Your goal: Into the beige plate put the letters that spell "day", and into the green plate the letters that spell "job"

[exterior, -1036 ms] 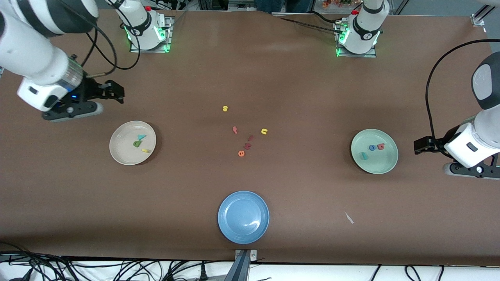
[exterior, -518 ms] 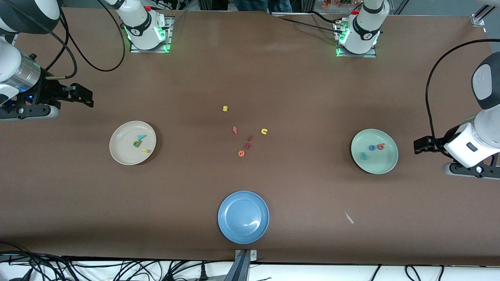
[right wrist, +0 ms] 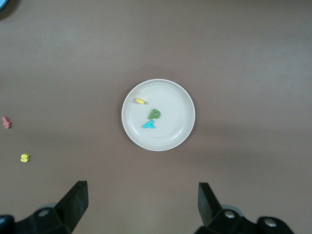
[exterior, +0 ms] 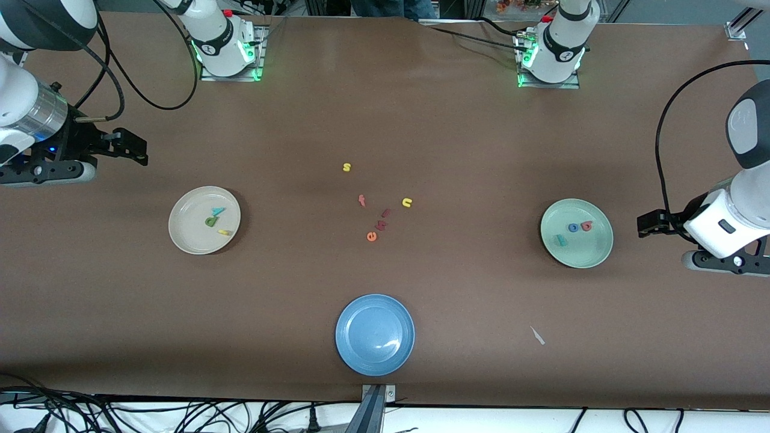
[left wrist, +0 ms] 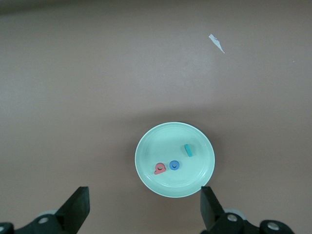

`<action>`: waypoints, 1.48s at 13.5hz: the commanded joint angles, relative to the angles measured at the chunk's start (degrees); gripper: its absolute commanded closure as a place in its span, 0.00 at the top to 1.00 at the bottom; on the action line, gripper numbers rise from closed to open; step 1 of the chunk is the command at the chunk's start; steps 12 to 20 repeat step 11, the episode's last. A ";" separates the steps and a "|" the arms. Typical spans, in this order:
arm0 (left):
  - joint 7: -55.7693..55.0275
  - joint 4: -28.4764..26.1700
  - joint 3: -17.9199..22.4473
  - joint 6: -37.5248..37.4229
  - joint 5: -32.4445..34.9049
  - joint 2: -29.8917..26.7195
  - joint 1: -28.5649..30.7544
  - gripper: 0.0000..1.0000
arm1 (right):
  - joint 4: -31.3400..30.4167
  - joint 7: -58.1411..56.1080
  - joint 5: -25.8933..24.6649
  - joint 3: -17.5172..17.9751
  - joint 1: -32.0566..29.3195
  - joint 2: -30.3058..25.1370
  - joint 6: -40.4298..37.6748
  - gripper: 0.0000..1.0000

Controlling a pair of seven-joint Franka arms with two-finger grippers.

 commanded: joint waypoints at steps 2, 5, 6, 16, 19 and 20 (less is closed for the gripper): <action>-0.48 -0.24 0.02 -0.74 -0.44 -0.82 0.03 1.00 | 1.83 -0.17 1.17 -0.83 0.79 1.05 -1.20 1.00; -0.48 -0.24 0.02 -0.74 -0.44 -0.82 0.03 1.00 | 1.83 -0.35 1.17 -0.83 0.52 1.49 -1.20 1.00; -0.56 -0.24 0.02 -0.74 -0.44 -0.82 0.03 1.00 | 1.83 -0.26 1.26 -0.92 0.52 1.49 -1.20 1.00; -0.56 -0.32 0.02 -0.74 -0.44 -0.82 0.03 1.00 | 1.83 -0.35 1.61 -0.83 0.52 1.67 -1.29 1.00; -0.56 -0.32 0.02 -0.74 -0.44 -0.82 0.03 1.00 | 1.83 -0.35 1.61 -0.83 0.52 1.67 -1.29 1.00; -0.56 -0.32 0.02 -0.74 -0.44 -0.82 0.03 1.00 | 1.83 -0.35 1.61 -0.83 0.52 1.67 -1.29 1.00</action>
